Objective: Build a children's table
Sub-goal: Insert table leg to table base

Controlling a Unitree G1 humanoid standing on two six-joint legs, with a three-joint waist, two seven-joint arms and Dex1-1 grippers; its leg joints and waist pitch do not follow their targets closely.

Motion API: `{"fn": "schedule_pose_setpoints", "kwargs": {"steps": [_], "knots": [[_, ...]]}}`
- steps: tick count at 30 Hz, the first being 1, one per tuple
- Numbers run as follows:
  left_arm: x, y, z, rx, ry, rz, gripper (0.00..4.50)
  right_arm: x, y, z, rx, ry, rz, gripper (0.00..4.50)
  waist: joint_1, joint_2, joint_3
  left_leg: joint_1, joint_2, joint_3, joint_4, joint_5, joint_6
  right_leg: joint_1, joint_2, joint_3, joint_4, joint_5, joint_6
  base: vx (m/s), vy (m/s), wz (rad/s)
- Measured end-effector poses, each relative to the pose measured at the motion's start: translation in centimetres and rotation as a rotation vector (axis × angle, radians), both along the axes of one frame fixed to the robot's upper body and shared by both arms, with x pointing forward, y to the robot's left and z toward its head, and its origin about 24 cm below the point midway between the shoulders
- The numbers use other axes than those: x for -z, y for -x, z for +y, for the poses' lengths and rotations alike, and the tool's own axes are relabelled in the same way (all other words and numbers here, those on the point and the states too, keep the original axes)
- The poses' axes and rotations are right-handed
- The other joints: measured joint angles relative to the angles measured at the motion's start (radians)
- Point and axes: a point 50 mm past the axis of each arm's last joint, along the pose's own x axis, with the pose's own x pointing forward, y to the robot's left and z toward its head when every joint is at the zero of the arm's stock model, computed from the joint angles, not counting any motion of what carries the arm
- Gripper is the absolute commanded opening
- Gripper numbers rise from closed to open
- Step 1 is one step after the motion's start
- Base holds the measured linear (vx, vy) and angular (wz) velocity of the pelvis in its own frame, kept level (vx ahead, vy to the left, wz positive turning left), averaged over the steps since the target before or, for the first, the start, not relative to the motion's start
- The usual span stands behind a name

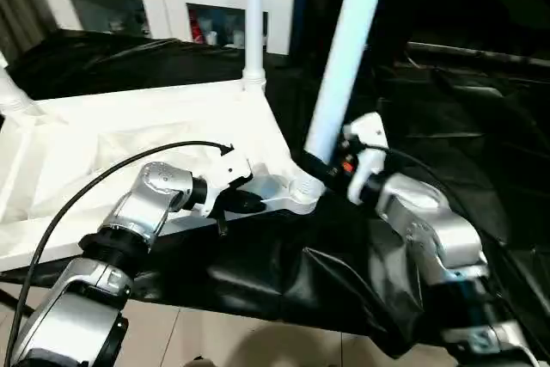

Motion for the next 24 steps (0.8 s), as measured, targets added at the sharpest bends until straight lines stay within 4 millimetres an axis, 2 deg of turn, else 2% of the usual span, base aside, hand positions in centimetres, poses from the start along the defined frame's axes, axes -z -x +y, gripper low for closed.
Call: {"fn": "schedule_pose_setpoints", "kwargs": {"steps": [5,24], "knots": [[0.0,0.2,0.3,-0.007,0.001,-0.005,0.00,1.7,-0.2,-0.2,0.002,0.018,0.063,1.93,-0.002,0.000,0.000,0.000,0.000,0.001,-0.001,0.000,0.000,0.000,0.000,0.000,0.000,0.000,0.000,0.000,0.000,0.00],[0.1,0.5,0.6,-0.021,-0.001,-0.001,0.00,2.7,-1.1,-0.1,0.005,-0.065,0.113,1.93,-0.006,0.000,0.000,0.002,0.000,0.003,-0.003,0.000,0.000,-0.001,0.000,0.001,0.000,0.000,0.000,0.000,0.000,0.00]]}}
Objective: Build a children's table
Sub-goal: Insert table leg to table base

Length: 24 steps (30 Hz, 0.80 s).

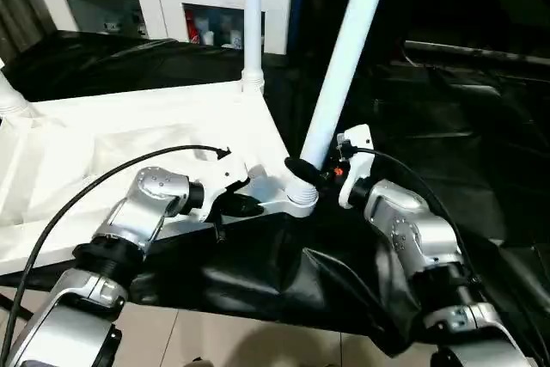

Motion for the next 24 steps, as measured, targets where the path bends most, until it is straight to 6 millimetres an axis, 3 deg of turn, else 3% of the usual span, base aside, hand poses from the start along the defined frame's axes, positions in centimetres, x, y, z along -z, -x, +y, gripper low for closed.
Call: {"fn": "schedule_pose_setpoints", "kwargs": {"steps": [10,17,24], "knots": [[0.1,0.0,-0.3,-0.006,0.003,-0.006,0.00,1.2,0.7,-0.7,0.059,-0.109,0.013,1.93,0.006,0.003,-0.001,0.000,0.000,0.000,0.000,0.000,0.000,0.000,0.000,0.000,0.000,0.000,0.000,0.000,0.000,0.00],[0.3,-0.1,-0.4,-0.014,0.008,-0.005,0.00,2.1,1.2,-0.9,0.112,-0.157,-0.013,1.93,0.006,0.012,-0.002,0.001,0.000,-0.001,0.000,0.000,0.000,0.001,0.000,0.000,-0.001,0.000,0.000,0.000,0.000,0.00],[0.5,-0.1,-0.5,-0.013,0.010,-0.010,0.00,2.0,1.6,-0.6,0.082,-0.068,-0.088,1.93,0.006,0.013,-0.004,0.001,0.000,-0.001,0.000,0.000,0.000,0.002,0.000,0.000,-0.001,-0.002,0.003,0.000,0.000,0.00]]}}
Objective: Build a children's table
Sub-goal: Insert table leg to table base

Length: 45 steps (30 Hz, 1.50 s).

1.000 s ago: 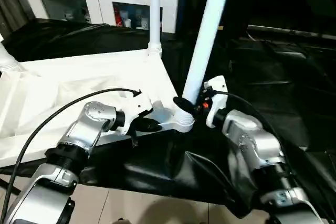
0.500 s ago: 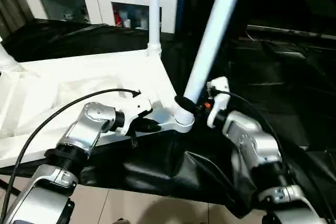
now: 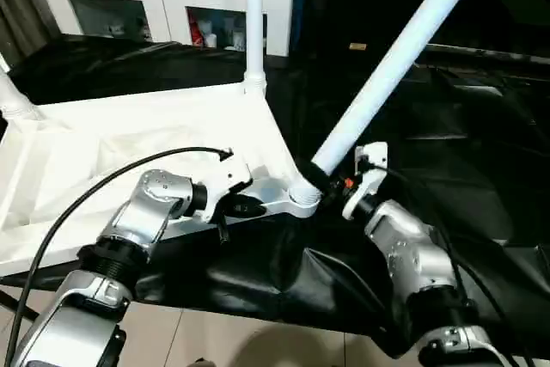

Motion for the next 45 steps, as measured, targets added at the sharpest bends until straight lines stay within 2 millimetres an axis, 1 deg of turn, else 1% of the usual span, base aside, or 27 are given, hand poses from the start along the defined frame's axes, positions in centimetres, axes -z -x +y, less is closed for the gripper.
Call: {"fn": "schedule_pose_setpoints", "kwargs": {"steps": [5,9,12,19,27,39,42,45], "knots": [[0.0,0.0,-0.1,0.006,-0.002,-0.007,0.00,-0.6,0.3,0.1,-0.048,0.111,-0.056,1.91,0.000,0.000,0.000,0.000,0.000,0.000,0.000,0.000,0.000,0.000,0.000,0.000,0.000,0.000,0.001,0.000,0.000,0.00],[0.0,0.0,-0.1,0.007,-0.002,-0.007,0.00,-0.8,0.3,0.2,-0.064,0.145,-0.067,1.91,0.000,0.000,0.000,0.000,0.000,0.000,0.000,0.000,0.000,0.000,0.000,0.000,0.000,-0.001,0.002,0.000,0.000,0.00],[0.1,0.0,-0.2,0.009,-0.007,-0.009,0.00,-0.9,0.3,0.2,-0.093,0.179,-0.072,1.91,-0.001,-0.007,-0.002,0.000,0.000,0.001,-0.001,0.000,0.000,0.000,0.000,0.000,0.000,-0.002,0.003,0.000,0.000,0.00],[0.1,0.0,-0.3,0.009,-0.008,-0.012,0.00,-1.1,0.0,0.4,-0.131,0.217,-0.072,1.91,-0.001,-0.014,-0.003,0.000,0.000,0.001,-0.002,0.000,0.000,0.000,0.000,0.000,0.000,-0.002,0.003,0.000,0.000,0.00],[0.1,0.0,-0.1,0.009,-0.026,-0.015,0.00,-1.1,-1.2,1.2,-0.179,0.234,-0.030,1.91,-0.006,-0.030,-0.009,0.000,0.000,0.000,-0.002,0.000,0.000,0.000,0.000,0.000,0.000,-0.002,0.003,0.000,0.000,0.00],[0.1,0.0,0.3,0.007,-0.037,-0.018,0.00,-1.2,-1.9,1.6,-0.213,0.225,-0.012,1.91,-0.023,-0.032,-0.009,0.001,0.000,-0.003,-0.001,0.000,0.000,0.000,0.000,0.000,0.000,-0.002,0.003,0.000,0.000,0.00],[0.0,0.1,0.2,0.023,-0.034,-0.020,0.00,-1.3,-1.8,1.2,-0.253,0.228,-0.021,1.91,-0.023,-0.032,-0.009,0.001,0.000,-0.003,-0.001,0.000,0.000,0.000,0.000,0.000,0.000,-0.002,0.003,0.000,0.000,0.00],[0.0,0.6,0.3,0.068,-0.034,-0.026,0.00,-1.2,-1.4,0.7,-0.315,0.215,-0.036,1.91,-0.020,-0.031,-0.009,0.000,0.000,-0.003,-0.004,0.000,0.000,0.001,0.000,0.000,0.000,-0.002,0.002,0.000,0.000,0.00]]}}
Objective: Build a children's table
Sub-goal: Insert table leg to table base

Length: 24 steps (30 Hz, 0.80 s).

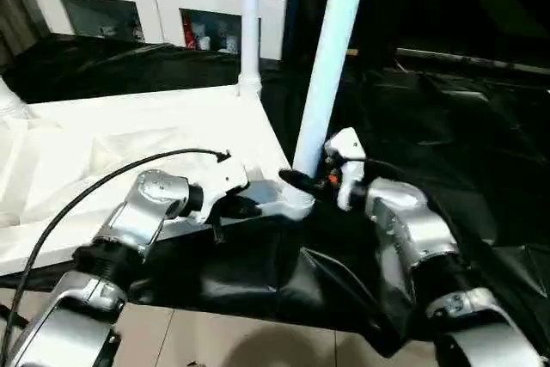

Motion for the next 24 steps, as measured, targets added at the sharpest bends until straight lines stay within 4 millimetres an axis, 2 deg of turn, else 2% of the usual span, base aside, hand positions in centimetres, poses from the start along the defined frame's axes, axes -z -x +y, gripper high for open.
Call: {"fn": "schedule_pose_setpoints", "kwargs": {"steps": [8,18,24], "knots": [[-0.2,1.2,0.5,0.100,0.004,0.030,0.00,0.3,1.8,-1.2,-0.137,-0.025,-0.009,1.91,0.019,0.000,0.000,0.001,0.000,0.003,-0.004,0.000,0.000,0.000,0.000,0.000,0.000,-0.002,-0.006,0.000,0.000,0.00],[0.0,2.2,0.8,0.166,0.008,0.072,0.00,0.7,3.5,-1.3,-0.243,-0.025,-0.018,1.91,0.021,0.000,-0.001,0.001,0.000,0.003,-0.004,0.000,0.000,0.000,0.000,0.000,0.000,-0.005,-0.001,0.000,0.000,0.00],[0.1,2.0,0.7,0.144,0.003,0.056,0.00,0.8,3.1,-1.1,-0.185,-0.039,-0.021,1.91,0.021,-0.001,-0.002,0.002,0.000,0.002,-0.004,0.000,0.000,0.002,0.000,0.000,0.000,-0.005,-0.001,0.000,0.000,0.00]]}}
